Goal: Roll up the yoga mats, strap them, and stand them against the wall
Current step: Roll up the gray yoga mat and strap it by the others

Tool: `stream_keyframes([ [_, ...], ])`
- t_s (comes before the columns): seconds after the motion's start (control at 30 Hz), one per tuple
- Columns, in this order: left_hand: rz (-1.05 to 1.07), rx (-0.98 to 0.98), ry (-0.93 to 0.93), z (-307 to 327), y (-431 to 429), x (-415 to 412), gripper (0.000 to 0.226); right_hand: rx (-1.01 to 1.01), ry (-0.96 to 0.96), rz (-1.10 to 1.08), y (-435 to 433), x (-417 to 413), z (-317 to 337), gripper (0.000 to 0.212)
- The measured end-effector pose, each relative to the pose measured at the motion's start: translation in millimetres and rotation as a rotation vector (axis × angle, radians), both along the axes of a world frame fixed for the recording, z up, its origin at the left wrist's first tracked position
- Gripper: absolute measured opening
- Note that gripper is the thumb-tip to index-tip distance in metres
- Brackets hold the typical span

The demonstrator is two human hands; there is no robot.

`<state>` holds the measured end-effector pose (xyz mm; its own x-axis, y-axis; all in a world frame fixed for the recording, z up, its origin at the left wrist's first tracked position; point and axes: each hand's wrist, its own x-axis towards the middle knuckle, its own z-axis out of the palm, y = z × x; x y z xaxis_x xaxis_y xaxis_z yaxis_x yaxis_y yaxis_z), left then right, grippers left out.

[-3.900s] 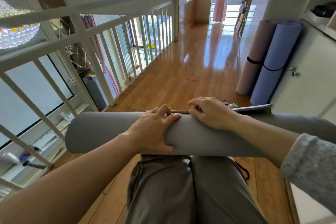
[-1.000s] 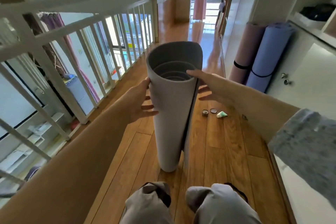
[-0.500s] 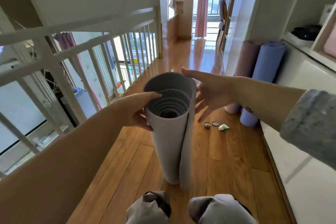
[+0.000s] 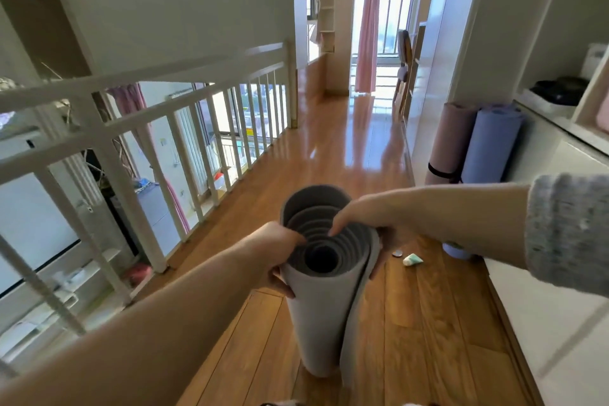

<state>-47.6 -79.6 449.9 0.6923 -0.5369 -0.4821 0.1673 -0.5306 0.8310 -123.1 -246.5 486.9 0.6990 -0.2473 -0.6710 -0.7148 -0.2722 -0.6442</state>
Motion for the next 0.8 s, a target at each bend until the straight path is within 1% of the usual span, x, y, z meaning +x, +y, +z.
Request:
stream_keyframes([
  [0.07,-0.001,0.005,-0.022,-10,-1,-1,0.013,-0.001,-0.006,-0.009,-1,4,-14,0.036],
  [0.13,0.007,-0.004,-0.032,-15,-3,1,0.010,0.021,-0.016,-0.016,-6,10,-25,0.043],
  [0.27,0.005,-0.010,-0.034,-18,-12,12,0.011,0.039,-0.046,-0.050,-15,20,-36,0.047],
  [0.47,-0.008,-0.004,0.015,-32,-28,25,0.023,0.031,-0.082,-0.160,-26,20,-59,0.033],
  [0.57,-0.038,0.015,0.068,-35,-34,37,0.030,0.069,-0.096,-0.202,-28,21,-68,0.033],
  [0.67,-0.089,0.033,0.123,-39,-38,50,0.036,0.112,-0.120,-0.231,-32,19,-80,0.039],
  [0.8,-0.120,0.023,0.164,-42,-47,68,0.030,0.268,-0.171,-0.271,-40,23,-99,0.057],
])
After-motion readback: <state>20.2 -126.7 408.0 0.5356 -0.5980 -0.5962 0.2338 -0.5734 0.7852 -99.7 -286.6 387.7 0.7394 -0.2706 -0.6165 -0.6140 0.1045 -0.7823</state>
